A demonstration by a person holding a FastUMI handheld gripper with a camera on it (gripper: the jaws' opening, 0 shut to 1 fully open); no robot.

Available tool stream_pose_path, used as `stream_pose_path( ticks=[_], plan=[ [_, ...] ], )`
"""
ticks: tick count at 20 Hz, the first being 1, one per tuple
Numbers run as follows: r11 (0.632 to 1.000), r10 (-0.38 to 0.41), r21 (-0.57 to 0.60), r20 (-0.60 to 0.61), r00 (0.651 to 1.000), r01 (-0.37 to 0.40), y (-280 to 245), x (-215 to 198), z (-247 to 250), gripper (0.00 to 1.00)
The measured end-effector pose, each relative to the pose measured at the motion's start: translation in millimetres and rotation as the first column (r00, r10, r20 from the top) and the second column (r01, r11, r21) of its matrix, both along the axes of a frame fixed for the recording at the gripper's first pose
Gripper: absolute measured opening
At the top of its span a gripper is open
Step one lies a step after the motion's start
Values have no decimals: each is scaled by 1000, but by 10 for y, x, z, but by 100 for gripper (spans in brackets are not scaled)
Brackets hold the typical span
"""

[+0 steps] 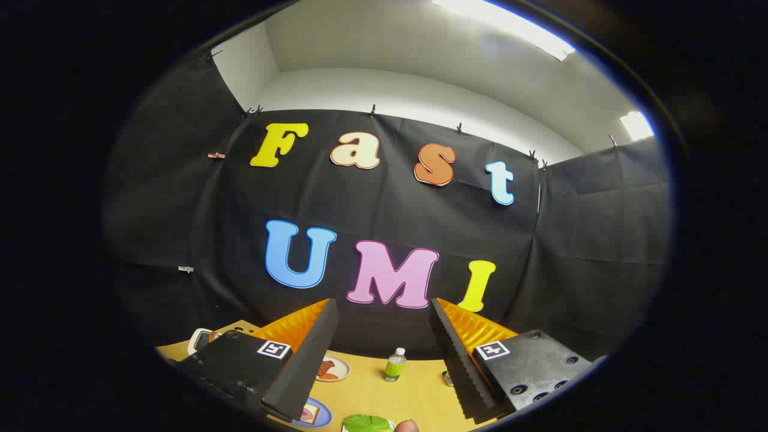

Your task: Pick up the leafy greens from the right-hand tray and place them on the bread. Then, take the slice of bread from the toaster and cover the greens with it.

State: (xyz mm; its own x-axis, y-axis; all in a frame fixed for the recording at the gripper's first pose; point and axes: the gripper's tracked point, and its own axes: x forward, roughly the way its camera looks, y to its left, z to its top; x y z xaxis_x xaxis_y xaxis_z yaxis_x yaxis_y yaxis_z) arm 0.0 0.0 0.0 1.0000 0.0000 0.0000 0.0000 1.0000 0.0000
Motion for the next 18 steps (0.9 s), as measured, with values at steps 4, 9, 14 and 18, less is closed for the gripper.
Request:
stream_pose_path(
  ticks=[4, 9, 14, 18],
  plan=[
    [1000, 2, 8, 14, 1000, -2, -31, -16, 16, 96],
    [1000, 1, 24, 20, 1000, -1, -83, -6, 61, 95],
    [1000, 2, 10, 14, 1000, -2, -109, -107, 26, 96],
    [999, 22, 35, 7, 1000, -22, -104, -169, -5, 96]
  ],
)
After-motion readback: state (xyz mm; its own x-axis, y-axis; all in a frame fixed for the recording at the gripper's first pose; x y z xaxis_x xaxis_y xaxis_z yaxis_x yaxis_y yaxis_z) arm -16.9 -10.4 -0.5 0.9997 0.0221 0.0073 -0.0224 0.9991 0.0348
